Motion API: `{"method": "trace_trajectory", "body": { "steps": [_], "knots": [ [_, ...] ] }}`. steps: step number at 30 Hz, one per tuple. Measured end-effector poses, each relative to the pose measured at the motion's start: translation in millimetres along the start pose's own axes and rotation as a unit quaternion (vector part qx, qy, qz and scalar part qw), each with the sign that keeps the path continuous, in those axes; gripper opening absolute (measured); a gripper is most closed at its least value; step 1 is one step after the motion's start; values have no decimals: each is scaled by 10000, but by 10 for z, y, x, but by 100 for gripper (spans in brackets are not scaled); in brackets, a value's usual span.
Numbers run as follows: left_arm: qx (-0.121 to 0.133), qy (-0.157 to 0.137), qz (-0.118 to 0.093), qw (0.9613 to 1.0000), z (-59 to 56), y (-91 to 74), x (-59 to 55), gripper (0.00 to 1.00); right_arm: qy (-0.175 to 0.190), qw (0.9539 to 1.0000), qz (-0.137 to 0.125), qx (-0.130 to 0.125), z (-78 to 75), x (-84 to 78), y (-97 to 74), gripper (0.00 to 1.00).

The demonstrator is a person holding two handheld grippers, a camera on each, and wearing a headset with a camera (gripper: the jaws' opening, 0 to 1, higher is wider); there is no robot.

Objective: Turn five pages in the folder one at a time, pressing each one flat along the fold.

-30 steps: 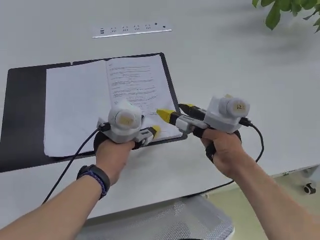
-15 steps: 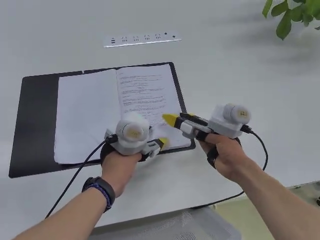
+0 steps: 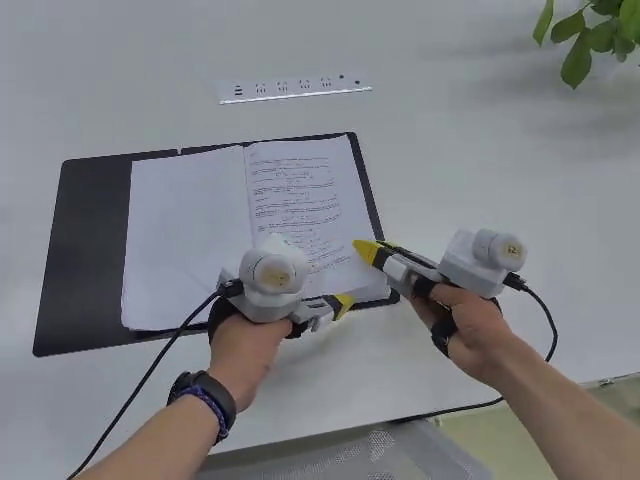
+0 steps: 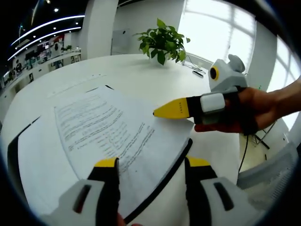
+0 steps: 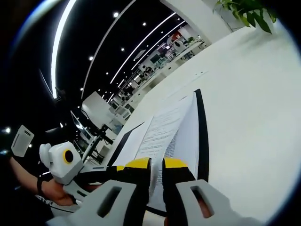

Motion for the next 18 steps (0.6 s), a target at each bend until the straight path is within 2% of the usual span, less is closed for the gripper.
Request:
{"method": "trace_trajectory", "body": {
  "steps": [2,6,9,12,18],
  "knots": [
    [23,29,-26,10000,-6,-42,6,56,20,10000,-33,42,19,2,-3,2],
    [130,152,6,9998,6,-124,3,58,54,10000,-68,-5,33,-10,-1,0],
    [204,50,-33,9998,16,-185,10,60,94,9999,-86,12,69,-20,5,0],
    [295,67,-46,9995,15,-259,16,61,133,9998,-115,20,112,-16,8,0],
    [474,117,-46,9988,119,-466,-9,63,139,9997,-184,50,201,12,18,0]
  ]
}}
Point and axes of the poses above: the centre of the closed fingertips' face, and the gripper's own axes: y roughly forward along the fingers, z roughly to its left, x roughly out of its top, the point moved 9 cm from there along -y, roughly backward along the fingers, and after that the axes turned 13 degrees about y, right-handed, at the moved point
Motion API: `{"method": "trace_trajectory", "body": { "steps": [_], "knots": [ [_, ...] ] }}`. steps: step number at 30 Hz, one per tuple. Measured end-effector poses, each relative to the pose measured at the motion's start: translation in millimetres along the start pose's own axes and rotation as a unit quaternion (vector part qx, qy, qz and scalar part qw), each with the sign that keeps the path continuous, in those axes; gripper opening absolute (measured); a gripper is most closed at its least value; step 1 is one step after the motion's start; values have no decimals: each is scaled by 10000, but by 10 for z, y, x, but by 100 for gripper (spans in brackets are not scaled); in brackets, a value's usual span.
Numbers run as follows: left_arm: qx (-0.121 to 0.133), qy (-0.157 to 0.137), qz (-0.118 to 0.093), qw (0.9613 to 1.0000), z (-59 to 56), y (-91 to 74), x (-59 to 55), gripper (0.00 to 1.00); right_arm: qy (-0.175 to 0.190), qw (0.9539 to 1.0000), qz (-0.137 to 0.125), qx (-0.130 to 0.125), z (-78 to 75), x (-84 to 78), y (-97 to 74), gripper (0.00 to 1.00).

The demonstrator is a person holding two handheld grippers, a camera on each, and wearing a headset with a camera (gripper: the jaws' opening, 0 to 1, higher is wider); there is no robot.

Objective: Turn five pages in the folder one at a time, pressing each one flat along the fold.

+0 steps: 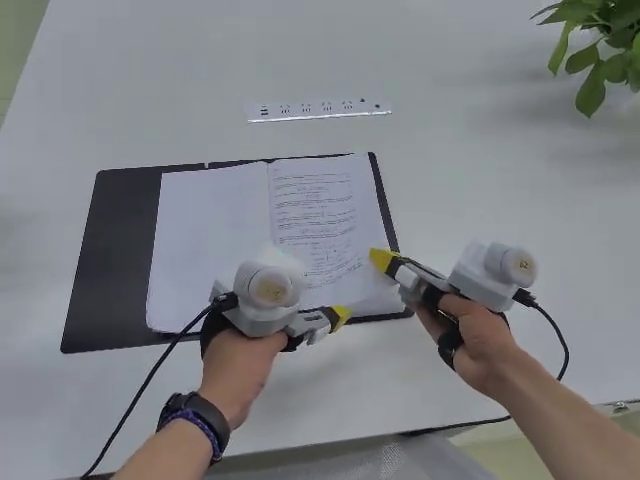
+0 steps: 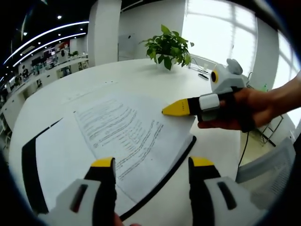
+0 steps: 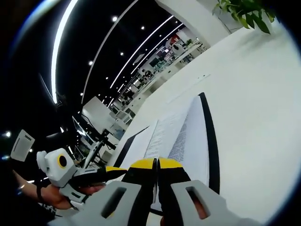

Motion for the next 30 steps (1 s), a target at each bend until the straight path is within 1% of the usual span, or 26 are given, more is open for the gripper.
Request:
{"method": "trace_trajectory", "body": {
  "steps": [2,7,12,14,20,24,30],
  "knots": [
    [104,-48,-27,9999,50,-89,-16,63,21,10000,-32,7,22,0,6,0],
    [262,-102,-84,9996,134,-250,-55,63,-6,10000,-70,54,115,1,28,0],
    [437,-219,-153,9987,235,-423,-115,63,-74,9998,-110,146,253,-9,82,0],
    [484,-261,-194,9983,259,-481,-117,63,-73,9997,-122,181,275,-28,113,0],
    [556,-255,-237,9978,302,-587,-129,63,-74,9995,-114,283,412,-94,209,0],
    [572,-228,-277,9977,306,-647,-120,63,-67,9993,-111,342,509,-136,282,0],
    [657,-252,-342,9969,374,-755,-140,63,-121,9989,-78,454,657,-163,398,0]
  ]
}}
Point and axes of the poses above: the centre of the closed fingertips' face, and the gripper's own axes: y roughly forward along the fingers, z roughly to its left, x roughly out of its top, the point moved 9 cm from there along -y, roughly backward along the fingers, and after that the axes turned 13 degrees about y, right-handed, at the moved point
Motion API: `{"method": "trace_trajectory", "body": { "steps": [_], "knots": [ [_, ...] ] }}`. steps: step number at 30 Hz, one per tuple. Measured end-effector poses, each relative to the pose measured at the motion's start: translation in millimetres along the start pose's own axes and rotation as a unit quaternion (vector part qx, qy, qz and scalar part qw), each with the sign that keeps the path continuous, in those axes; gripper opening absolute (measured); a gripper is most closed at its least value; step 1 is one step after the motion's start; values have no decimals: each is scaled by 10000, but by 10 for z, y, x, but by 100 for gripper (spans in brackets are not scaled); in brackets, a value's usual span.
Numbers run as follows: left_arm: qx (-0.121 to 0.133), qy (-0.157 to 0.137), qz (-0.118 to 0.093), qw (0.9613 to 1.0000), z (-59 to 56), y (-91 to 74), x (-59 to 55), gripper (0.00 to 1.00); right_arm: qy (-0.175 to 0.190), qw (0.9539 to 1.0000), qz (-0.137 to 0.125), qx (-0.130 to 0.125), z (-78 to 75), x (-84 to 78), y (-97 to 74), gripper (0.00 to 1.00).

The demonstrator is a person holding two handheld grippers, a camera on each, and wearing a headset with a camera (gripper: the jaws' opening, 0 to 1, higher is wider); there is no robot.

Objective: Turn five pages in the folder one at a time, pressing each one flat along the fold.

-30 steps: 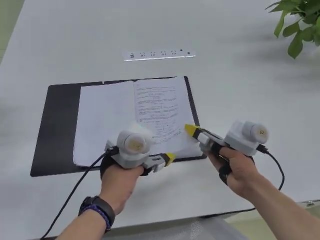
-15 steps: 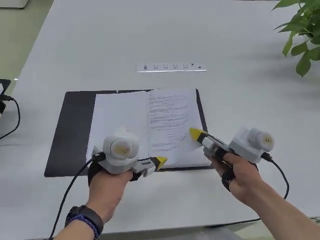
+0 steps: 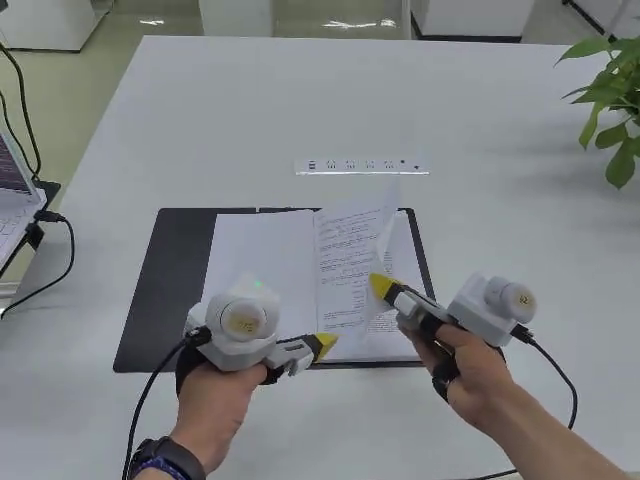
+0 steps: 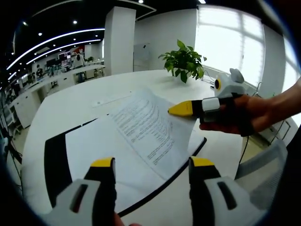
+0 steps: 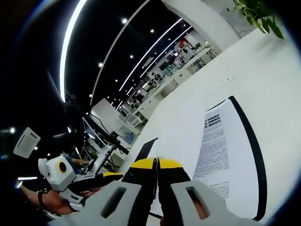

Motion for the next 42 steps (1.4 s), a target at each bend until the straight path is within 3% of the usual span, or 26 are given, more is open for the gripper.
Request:
{"method": "trace_trajectory", "body": {
  "steps": [18,24,34,42],
  "knots": [
    [332,-162,-149,9992,261,-318,-142,63,-221,9989,282,301,366,-148,419,0],
    [452,-232,-116,9986,349,-416,-273,63,-242,9983,377,378,477,-209,553,0],
    [603,-322,-18,9977,572,-681,-537,64,-295,9966,639,439,585,-480,700,0],
    [711,-308,-93,9970,737,-854,-595,65,-283,9953,816,449,647,-642,829,0]
  ]
}}
Point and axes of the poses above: the centre of the closed fingertips' face, and the gripper's own axes: y roughly forward along the fingers, z roughly to its left, x roughly out of its top, the point moved 9 cm from there along -y, roughly backward along the fingers, and after that the axes turned 13 degrees about y, right-handed, at the moved point
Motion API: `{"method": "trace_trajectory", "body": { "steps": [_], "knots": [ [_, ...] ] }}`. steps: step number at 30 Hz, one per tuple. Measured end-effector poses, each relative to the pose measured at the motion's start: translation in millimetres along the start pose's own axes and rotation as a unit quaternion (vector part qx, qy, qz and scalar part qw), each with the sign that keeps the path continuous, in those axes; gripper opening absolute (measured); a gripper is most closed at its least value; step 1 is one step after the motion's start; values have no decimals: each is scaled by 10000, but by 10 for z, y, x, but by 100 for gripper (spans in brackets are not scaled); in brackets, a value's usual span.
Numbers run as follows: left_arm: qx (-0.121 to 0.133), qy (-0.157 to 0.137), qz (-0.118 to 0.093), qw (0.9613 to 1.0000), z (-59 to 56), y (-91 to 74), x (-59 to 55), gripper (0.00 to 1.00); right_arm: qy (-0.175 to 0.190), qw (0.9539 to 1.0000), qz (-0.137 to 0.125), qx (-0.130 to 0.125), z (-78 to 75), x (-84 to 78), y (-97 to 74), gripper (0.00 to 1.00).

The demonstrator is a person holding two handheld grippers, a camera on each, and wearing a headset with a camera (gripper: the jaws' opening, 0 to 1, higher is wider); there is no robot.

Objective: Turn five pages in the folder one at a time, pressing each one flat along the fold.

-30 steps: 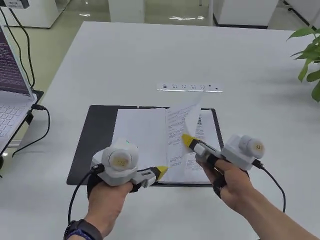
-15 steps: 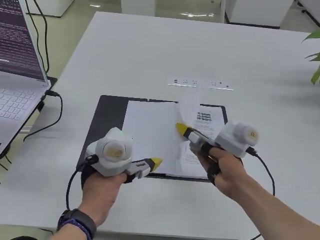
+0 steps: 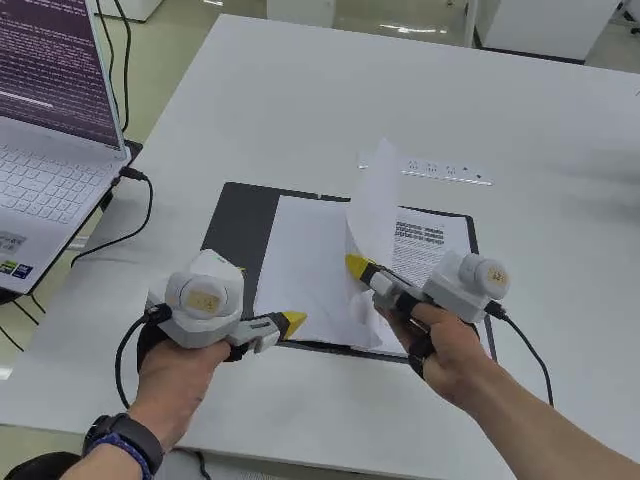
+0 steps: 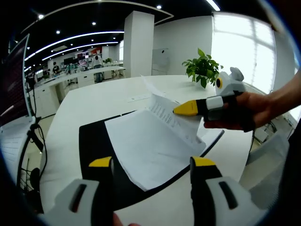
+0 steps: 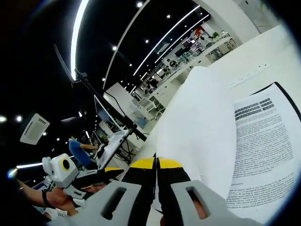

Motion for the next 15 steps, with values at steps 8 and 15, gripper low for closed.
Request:
{"method": "trace_trajectory", "body": {
  "steps": [8,15],
  "knots": [
    [66,-79,-46,9999,161,-127,-73,66,-31,9998,178,40,43,-92,185,0],
    [119,-133,-33,9998,212,-222,-137,66,32,9994,341,59,55,-188,339,0]
  ]
}}
Point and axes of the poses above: the centre of the closed fingertips' face, and the gripper's own axes: y roughly forward along the fingers, z roughly to its left, x roughly out of its top, the point moved 9 cm from there along -y, roughly backward along the fingers, and after that the axes turned 13 degrees about y, right-handed, at the moved point
